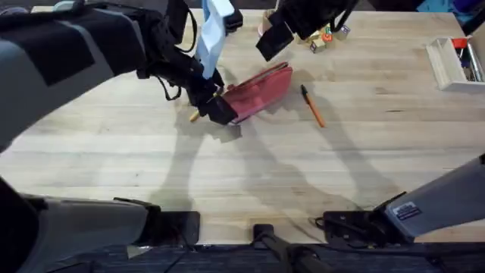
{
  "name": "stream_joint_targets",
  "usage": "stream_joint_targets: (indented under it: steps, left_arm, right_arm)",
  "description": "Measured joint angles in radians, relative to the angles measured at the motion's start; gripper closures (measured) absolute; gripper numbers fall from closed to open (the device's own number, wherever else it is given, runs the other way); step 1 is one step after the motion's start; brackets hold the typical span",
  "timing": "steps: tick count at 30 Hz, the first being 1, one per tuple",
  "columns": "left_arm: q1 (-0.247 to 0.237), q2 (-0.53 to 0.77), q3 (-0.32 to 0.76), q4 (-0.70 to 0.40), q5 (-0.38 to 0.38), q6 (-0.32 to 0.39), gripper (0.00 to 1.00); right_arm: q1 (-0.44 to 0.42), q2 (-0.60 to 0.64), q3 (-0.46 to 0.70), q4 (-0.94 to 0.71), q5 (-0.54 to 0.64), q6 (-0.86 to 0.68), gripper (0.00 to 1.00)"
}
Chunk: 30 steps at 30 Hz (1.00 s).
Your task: Unzip the bag, pick up the pens from the table one at a time and place them inside, then zip the bag closed.
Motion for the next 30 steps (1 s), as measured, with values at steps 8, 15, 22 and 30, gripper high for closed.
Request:
stream_joint_targets:
  steps: [8,15,22,30]
  left_arm:
    - [0.0,0.0,0.0,0.003,0.0,0.0,0.008]
    - [0.02,0.0,0.005,0.019,0.002,-0.022,0.008]
    - [0.12,-0.038,0.069,-0.025,0.027,-0.09,0.008]
    - [0.182,-0.237,0.092,-0.07,0.036,-0.106,0.008]
  right_arm:
    - [-0.003,0.002,0.0,0.001,0.038,-0.023,0.003]
    - [-0.001,0.003,0.024,-0.069,0.041,-0.112,0.007]
    - [0.003,0.002,0.196,-0.173,0.024,-0.235,0.01]
    - [0.003,0.002,0.259,-0.338,-0.106,-0.47,0.009]
